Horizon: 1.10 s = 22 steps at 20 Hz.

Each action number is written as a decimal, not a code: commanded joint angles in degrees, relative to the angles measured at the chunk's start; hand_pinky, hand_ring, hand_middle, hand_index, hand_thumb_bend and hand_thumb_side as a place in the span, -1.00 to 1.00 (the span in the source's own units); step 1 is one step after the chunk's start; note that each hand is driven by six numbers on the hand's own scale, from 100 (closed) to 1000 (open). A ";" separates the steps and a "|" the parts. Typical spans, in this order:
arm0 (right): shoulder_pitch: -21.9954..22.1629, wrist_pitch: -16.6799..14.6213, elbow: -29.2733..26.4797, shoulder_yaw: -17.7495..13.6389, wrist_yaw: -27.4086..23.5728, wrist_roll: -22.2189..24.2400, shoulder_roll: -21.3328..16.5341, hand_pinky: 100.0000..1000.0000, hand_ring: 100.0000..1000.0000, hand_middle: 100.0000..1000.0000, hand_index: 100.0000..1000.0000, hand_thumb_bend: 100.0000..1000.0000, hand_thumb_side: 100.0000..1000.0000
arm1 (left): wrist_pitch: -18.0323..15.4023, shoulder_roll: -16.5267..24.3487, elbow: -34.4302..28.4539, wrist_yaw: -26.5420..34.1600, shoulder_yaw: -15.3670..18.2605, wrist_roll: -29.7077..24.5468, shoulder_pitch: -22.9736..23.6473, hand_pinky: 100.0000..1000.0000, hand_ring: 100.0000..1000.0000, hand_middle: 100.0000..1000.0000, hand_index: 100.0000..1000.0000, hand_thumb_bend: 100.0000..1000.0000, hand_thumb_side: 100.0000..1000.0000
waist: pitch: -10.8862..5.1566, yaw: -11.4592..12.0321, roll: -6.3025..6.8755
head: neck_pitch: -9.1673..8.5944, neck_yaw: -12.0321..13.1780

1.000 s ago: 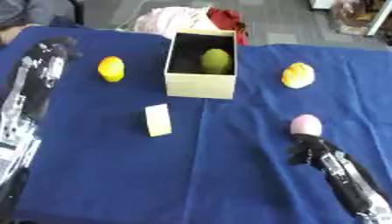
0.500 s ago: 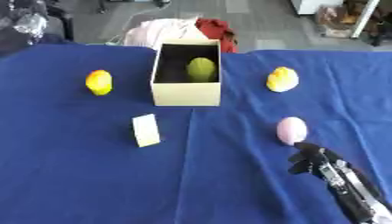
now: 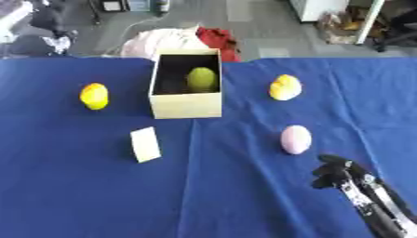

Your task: Pick up objects on the table and place them in the box.

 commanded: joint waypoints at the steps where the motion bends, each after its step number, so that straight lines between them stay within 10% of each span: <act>1: -0.45 -0.34 -1.44 -0.47 -0.39 0.01 -0.97 0.24 0.11 0.17 0.64 -1.00 0.48 | -1.33 -0.52 6.34 -7.99 0.36 -2.31 -3.50 0.65 0.58 0.59 0.77 -0.36 -0.39 | -1.42 -0.49 0.75 | -1.13 0.32; 8: -0.64 -0.43 -1.46 -0.54 -0.39 -0.12 -0.88 0.24 0.11 0.17 0.64 -1.00 0.48 | -4.59 -4.02 14.57 -19.54 1.19 -7.06 -6.75 0.62 0.56 0.59 0.80 -0.12 -0.51 | -1.12 -1.63 0.68 | -1.32 0.67; 22: -0.55 -0.34 -1.24 -0.77 -0.11 -0.44 -0.70 0.24 0.12 0.17 0.64 -1.00 0.51 | -5.99 -4.93 17.70 -23.50 1.60 -10.77 -4.56 0.55 0.37 0.40 0.67 -0.15 -0.73 | -1.05 -1.18 0.61 | -1.16 0.55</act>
